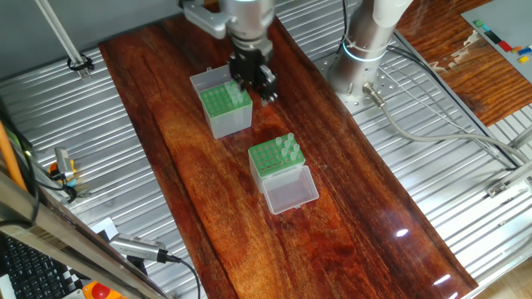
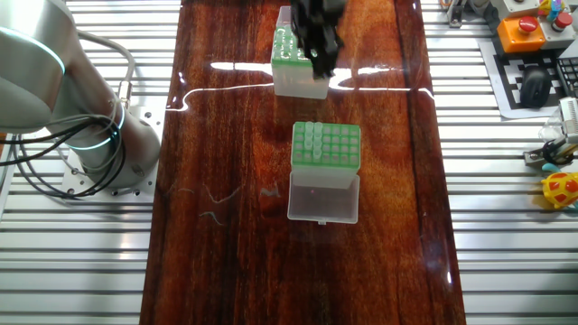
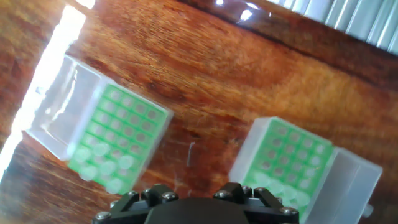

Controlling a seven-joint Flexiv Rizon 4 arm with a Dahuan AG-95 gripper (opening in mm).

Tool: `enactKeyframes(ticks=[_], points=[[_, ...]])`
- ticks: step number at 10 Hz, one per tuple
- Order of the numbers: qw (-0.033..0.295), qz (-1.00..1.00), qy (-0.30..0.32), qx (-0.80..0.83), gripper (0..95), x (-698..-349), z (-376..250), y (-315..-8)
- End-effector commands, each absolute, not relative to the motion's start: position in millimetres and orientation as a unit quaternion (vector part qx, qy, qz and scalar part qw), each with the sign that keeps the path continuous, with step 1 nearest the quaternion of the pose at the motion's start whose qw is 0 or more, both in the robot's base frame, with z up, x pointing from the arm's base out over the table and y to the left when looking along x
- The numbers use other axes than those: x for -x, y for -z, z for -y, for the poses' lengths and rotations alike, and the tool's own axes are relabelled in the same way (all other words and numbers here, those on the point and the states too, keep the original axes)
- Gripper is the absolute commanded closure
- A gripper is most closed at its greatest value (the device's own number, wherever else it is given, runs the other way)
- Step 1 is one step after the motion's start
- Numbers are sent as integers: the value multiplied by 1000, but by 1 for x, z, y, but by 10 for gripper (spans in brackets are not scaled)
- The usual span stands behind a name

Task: Transfer all large pipette tips from one holder to another

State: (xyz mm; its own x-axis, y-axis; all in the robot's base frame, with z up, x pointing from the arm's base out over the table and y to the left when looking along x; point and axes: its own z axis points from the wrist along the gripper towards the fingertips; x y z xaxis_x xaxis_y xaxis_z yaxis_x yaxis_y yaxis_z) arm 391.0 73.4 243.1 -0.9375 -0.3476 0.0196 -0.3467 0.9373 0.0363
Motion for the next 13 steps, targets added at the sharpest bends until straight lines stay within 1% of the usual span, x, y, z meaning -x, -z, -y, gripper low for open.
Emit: enactKeyframes(ticks=[1, 3, 4, 6, 8, 9, 13], points=[[35, 982, 6, -183, 570, -391, -80, -244], [36, 979, 22, -200, 570, -391, -80, -244], [33, 980, 27, -196, 380, -389, -91, -239], [31, 986, 21, -161, 380, -381, -143, -223], [32, 990, 13, -135, 380, -373, -170, -214], [28, 990, 14, -136, 570, -373, -168, -214], [30, 990, 22, -135, 570, -373, -168, -214]])
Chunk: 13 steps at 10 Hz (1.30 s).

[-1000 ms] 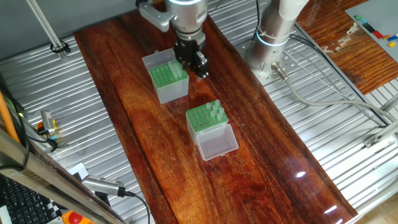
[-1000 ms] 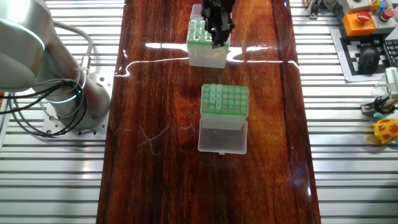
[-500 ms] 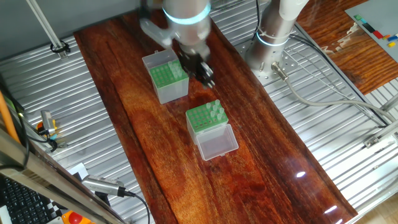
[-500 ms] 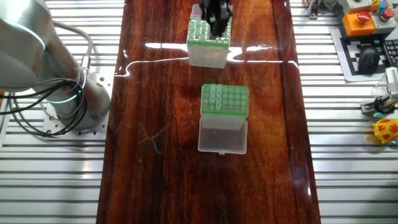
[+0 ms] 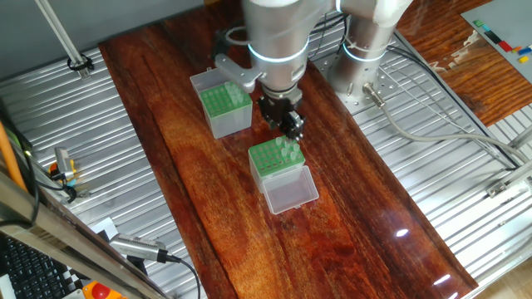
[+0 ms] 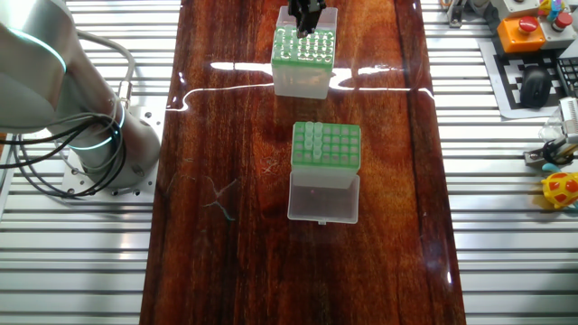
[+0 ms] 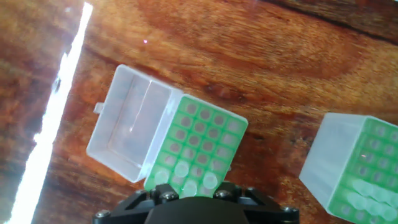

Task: Transfer all large pipette tips from one holder to another

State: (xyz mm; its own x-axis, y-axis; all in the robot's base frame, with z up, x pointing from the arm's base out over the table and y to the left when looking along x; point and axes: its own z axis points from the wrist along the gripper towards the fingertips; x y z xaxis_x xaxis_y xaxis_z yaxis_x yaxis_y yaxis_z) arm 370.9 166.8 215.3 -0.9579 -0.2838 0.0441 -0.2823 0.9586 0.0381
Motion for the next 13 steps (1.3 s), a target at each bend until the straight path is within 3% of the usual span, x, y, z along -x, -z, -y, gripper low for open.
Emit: enactKeyframes(ticks=[1, 8, 13], points=[[31, 992, 24, -124, 570, -373, -168, -214], [25, 996, 23, -79, 570, -376, -194, -166], [25, 996, 21, -82, 570, -376, -194, -161]])
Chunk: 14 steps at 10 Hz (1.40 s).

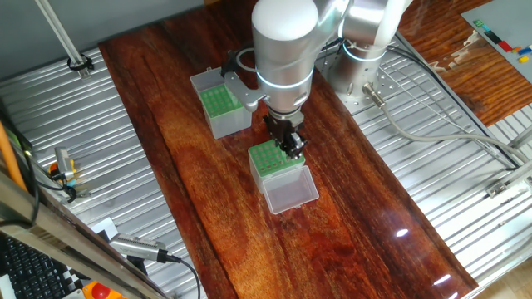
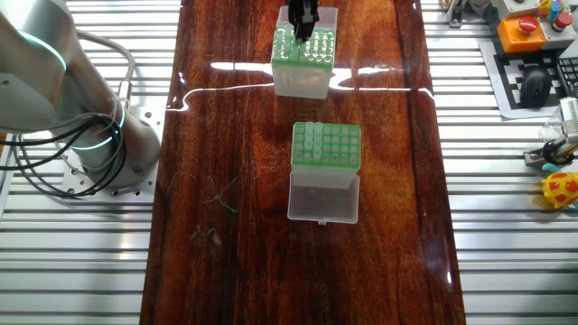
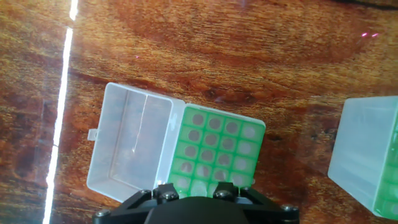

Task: Transfer all large pipette tips from one holder to another

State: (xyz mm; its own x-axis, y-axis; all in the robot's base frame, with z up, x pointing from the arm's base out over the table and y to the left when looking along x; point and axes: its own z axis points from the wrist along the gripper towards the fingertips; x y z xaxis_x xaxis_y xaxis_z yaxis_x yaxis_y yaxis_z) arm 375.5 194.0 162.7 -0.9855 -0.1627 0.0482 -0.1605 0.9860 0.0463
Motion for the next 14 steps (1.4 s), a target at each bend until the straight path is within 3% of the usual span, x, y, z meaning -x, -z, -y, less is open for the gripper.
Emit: enactKeyframes(ticks=[1, 8, 9, 14], points=[[24, 996, 21, -84, 760, -376, -193, -159], [22, 996, 17, -86, 760, -375, -193, -149], [22, 996, 17, -86, 950, -375, -193, -148], [23, 994, 19, -105, 950, -377, -191, -163]])
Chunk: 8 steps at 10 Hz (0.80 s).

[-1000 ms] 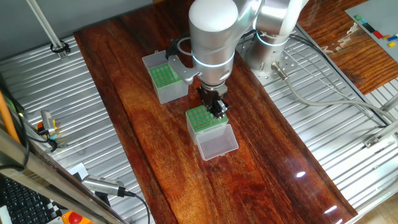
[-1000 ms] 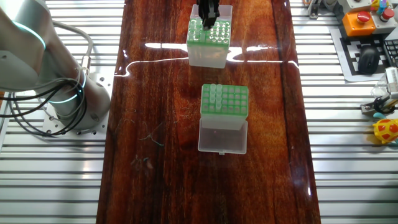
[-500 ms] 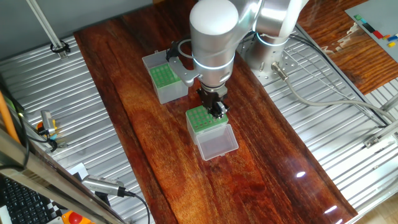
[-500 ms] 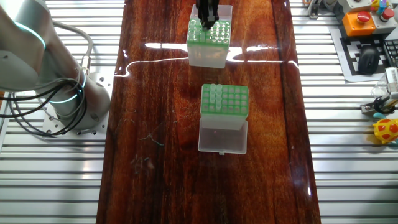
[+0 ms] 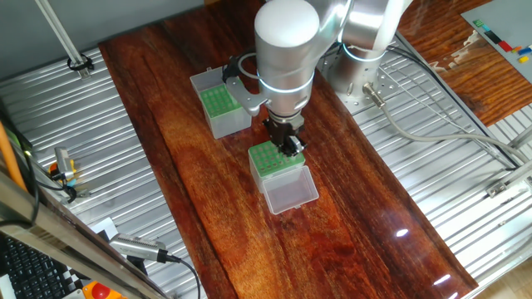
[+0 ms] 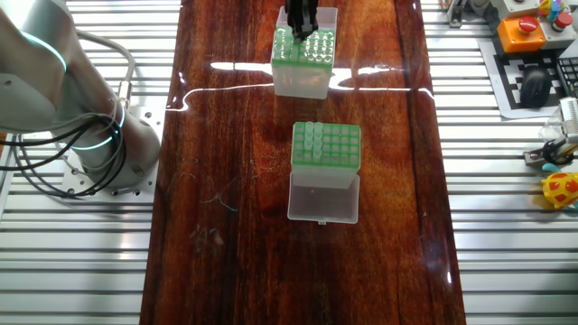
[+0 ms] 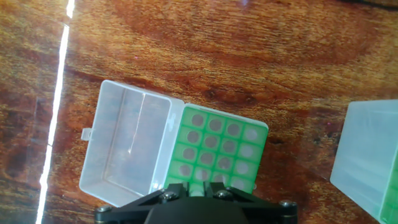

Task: Transfer all large pipette tips from one holder to another

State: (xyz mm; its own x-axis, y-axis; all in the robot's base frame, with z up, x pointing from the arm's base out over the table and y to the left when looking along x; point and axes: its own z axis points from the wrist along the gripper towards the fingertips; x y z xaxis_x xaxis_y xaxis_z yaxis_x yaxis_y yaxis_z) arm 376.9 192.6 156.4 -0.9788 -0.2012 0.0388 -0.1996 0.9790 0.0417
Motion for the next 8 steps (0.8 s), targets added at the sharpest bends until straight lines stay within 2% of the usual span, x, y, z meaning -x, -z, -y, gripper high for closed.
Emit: enactKeyframes(ticks=[1, 3, 6, 7, 8], points=[[24, 993, 20, -111, 950, -378, -191, -170], [24, 992, 21, -126, 950, -378, -188, -195], [19, 988, 23, -151, 950, -370, -182, -248], [18, 988, 24, -154, 950, -368, -182, -255], [11, 986, 24, -165, 950, -360, -184, -283]])
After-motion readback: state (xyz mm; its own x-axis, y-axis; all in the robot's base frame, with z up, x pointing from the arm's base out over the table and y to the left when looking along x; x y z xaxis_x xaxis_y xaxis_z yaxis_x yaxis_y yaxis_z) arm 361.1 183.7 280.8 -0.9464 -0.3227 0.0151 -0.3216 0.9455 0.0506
